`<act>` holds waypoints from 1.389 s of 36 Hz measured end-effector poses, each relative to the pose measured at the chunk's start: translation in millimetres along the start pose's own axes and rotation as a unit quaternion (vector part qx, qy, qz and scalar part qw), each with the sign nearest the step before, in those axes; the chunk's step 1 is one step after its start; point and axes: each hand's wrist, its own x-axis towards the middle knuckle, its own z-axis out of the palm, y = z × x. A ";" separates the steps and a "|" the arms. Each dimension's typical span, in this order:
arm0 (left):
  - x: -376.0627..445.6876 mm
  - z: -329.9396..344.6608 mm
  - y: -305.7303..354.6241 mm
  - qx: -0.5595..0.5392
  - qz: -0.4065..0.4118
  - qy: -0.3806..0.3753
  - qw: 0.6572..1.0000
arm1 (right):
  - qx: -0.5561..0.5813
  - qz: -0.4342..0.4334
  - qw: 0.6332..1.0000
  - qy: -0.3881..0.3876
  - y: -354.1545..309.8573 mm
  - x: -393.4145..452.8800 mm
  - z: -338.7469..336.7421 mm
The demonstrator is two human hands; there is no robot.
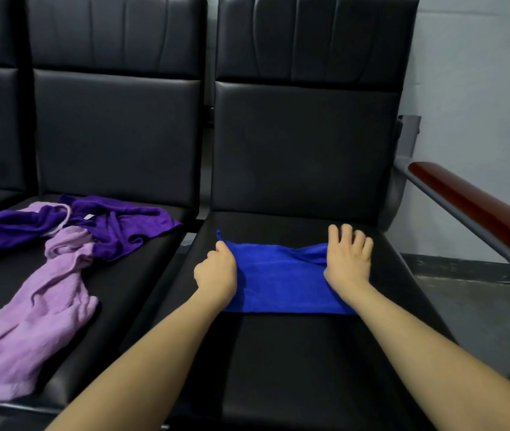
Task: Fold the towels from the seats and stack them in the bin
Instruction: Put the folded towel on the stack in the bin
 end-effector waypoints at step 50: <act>-33.4 -16.9 121.0 -0.393 0.131 -0.176 0.893 | 0.313 0.157 0.900 -0.258 64.9 -25.6 -10.3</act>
